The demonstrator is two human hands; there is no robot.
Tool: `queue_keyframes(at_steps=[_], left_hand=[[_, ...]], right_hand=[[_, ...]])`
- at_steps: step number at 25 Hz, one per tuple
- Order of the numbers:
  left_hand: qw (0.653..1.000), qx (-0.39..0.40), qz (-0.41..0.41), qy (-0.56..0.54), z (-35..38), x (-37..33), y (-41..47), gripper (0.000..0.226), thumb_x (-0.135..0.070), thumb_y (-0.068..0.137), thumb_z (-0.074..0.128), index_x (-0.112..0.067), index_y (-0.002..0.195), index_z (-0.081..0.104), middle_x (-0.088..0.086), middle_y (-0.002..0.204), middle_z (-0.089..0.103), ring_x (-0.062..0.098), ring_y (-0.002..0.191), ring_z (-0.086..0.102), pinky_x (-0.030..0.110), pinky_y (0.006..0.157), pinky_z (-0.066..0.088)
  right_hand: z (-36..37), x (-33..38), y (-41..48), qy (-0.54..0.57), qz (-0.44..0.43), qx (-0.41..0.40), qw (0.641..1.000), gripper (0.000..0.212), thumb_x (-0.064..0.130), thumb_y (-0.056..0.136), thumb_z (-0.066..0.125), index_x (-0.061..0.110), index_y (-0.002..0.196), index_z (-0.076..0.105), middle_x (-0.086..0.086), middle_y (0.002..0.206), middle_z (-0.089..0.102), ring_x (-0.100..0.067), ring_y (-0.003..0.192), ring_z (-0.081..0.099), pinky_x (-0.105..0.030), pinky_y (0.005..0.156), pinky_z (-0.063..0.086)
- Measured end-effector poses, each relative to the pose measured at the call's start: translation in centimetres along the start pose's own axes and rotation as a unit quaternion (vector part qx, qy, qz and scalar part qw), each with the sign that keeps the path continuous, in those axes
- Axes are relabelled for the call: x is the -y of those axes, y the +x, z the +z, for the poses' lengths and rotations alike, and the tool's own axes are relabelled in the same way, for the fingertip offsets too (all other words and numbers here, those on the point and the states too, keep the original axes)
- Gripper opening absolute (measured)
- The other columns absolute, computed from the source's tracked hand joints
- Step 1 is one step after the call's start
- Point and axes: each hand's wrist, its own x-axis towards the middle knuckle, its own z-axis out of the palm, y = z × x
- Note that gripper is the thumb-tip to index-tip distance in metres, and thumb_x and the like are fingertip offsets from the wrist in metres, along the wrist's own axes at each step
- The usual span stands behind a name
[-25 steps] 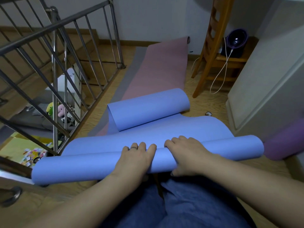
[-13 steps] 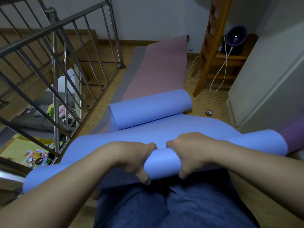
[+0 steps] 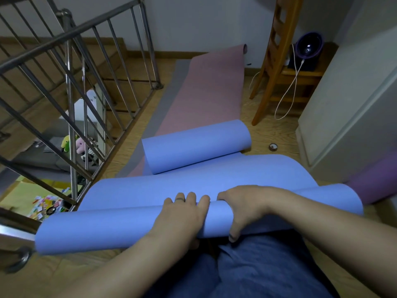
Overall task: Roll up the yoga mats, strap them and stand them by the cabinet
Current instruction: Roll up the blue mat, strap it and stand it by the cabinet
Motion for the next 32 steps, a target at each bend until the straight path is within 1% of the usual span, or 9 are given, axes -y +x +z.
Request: queue_keyframes(at_steps=[3,5,10,13,16,19,23,28,32], left_hand=[[0.999,-0.014,0.012,-0.041,-0.7,1.5,1.2,0.063,-0.03,0.078,0.065,-0.016,0.129,0.031,0.009,0.119,0.047,0.03,0.105,0.048,0.034,0.072,0.033],[0.998,-0.014,0.013,-0.065,-0.5,0.8,1.4,0.064,-0.032,0.077,0.068,-0.016,0.127,0.033,0.008,0.117,0.048,0.029,0.104,0.05,0.035,0.073,0.035],[0.983,-0.182,0.03,-0.004,2.8,-0.3,0.8,0.086,-0.032,0.04,0.085,-0.014,0.119,0.056,0.004,0.087,0.062,0.025,0.068,0.062,0.036,0.063,0.05],[0.992,-0.127,0.015,-0.021,1.3,0.5,1.4,0.083,-0.037,0.062,0.075,-0.018,0.134,0.039,0.005,0.104,0.057,0.027,0.086,0.06,0.034,0.071,0.041],[0.992,-0.122,0.017,-0.033,0.3,1.3,2.3,0.068,-0.036,0.078,0.061,-0.022,0.136,0.03,0.004,0.114,0.052,0.027,0.098,0.056,0.033,0.072,0.037],[0.995,-0.053,0.029,-0.081,-0.2,1.8,3.2,0.065,-0.037,0.074,0.067,-0.021,0.13,0.036,0.005,0.112,0.055,0.028,0.095,0.058,0.033,0.071,0.041],[0.985,0.064,0.049,-0.153,-3.6,3.4,4.0,0.068,-0.043,0.07,0.075,-0.024,0.126,0.041,0.001,0.113,0.06,0.024,0.096,0.057,0.034,0.077,0.048],[0.961,0.185,0.096,-0.182,-4.3,2.3,2.1,0.069,-0.048,0.069,0.077,-0.029,0.126,0.043,-0.005,0.119,0.059,0.02,0.104,0.057,0.036,0.091,0.048],[0.964,0.166,0.087,-0.188,-3.2,1.9,1.6,0.071,-0.047,0.072,0.075,-0.027,0.129,0.039,-0.001,0.124,0.057,0.022,0.107,0.056,0.035,0.089,0.047]], right_hand=[[3.9,1.0,-0.7,-0.13,-0.003,-0.249,0.96,0.065,0.039,0.059,0.076,0.023,0.117,0.051,0.001,0.101,0.055,-0.023,0.09,0.053,-0.036,0.074,0.043],[4.9,1.0,-0.6,-0.16,-0.001,-0.304,0.939,0.065,0.038,0.05,0.077,0.021,0.108,0.055,0.002,0.09,0.058,-0.023,0.079,0.055,-0.035,0.066,0.043],[1.2,0.3,0.1,-0.078,-0.016,-0.182,0.98,0.061,0.043,0.067,0.074,0.02,0.115,0.046,-0.002,0.105,0.061,-0.025,0.094,0.057,-0.031,0.068,0.036],[0.5,0.1,1.1,-0.052,0.004,-0.151,0.987,0.063,0.045,0.063,0.077,0.022,0.114,0.047,0.0,0.106,0.061,-0.024,0.095,0.057,-0.03,0.069,0.038],[3.8,0.1,1.4,-0.137,-0.005,-0.309,0.941,0.067,0.041,0.059,0.076,0.019,0.116,0.051,-0.001,0.1,0.059,-0.025,0.089,0.057,-0.034,0.073,0.041],[4.9,-0.6,1.8,-0.167,-0.023,-0.354,0.92,0.068,0.04,0.043,0.078,0.015,0.103,0.06,-0.001,0.081,0.06,-0.025,0.069,0.059,-0.033,0.06,0.044],[1.2,0.1,0.1,-0.122,-0.026,-0.282,0.951,0.054,0.047,0.068,0.068,0.019,0.11,0.048,-0.001,0.1,0.061,-0.026,0.091,0.059,-0.033,0.068,0.036],[1.0,1.0,-3.3,-0.102,-0.051,-0.2,0.973,0.061,0.054,0.064,0.072,0.021,0.111,0.05,-0.002,0.101,0.062,-0.026,0.088,0.058,-0.03,0.064,0.036],[1.2,1.2,-2.7,-0.085,-0.044,-0.13,0.987,0.061,0.054,0.063,0.075,0.021,0.11,0.053,0.0,0.099,0.062,-0.024,0.086,0.057,-0.03,0.066,0.039]])
